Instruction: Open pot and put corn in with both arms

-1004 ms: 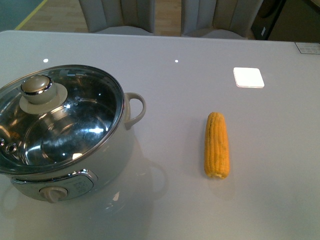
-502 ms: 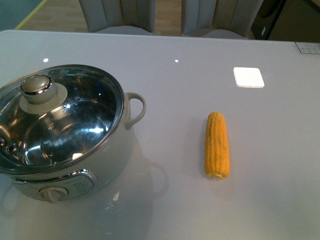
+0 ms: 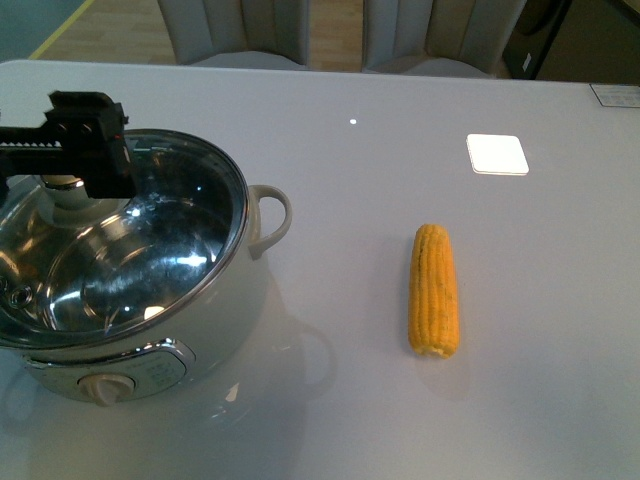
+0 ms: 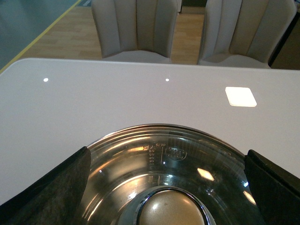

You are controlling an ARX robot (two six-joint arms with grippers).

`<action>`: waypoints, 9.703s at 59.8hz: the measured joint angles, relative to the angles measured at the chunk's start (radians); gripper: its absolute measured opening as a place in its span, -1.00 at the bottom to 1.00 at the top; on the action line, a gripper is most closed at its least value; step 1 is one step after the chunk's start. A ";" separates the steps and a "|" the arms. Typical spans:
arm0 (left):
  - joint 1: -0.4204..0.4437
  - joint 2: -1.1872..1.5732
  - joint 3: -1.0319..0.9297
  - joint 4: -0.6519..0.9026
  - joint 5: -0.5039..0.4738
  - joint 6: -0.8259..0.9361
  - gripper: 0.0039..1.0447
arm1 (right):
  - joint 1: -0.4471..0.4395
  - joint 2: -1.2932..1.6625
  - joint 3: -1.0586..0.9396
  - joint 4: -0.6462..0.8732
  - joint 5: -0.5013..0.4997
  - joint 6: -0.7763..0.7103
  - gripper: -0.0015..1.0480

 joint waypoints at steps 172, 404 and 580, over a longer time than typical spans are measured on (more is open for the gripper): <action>0.734 0.175 0.153 0.084 0.133 0.074 -0.23 | 0.000 0.000 0.000 0.000 0.000 0.000 0.83; 0.533 -0.938 -0.280 -0.495 0.294 -0.259 0.88 | 0.000 0.000 0.000 0.000 0.000 0.000 0.83; 0.234 -1.891 -0.395 -1.244 0.153 0.040 0.88 | 0.350 2.044 0.686 0.482 0.148 0.179 0.83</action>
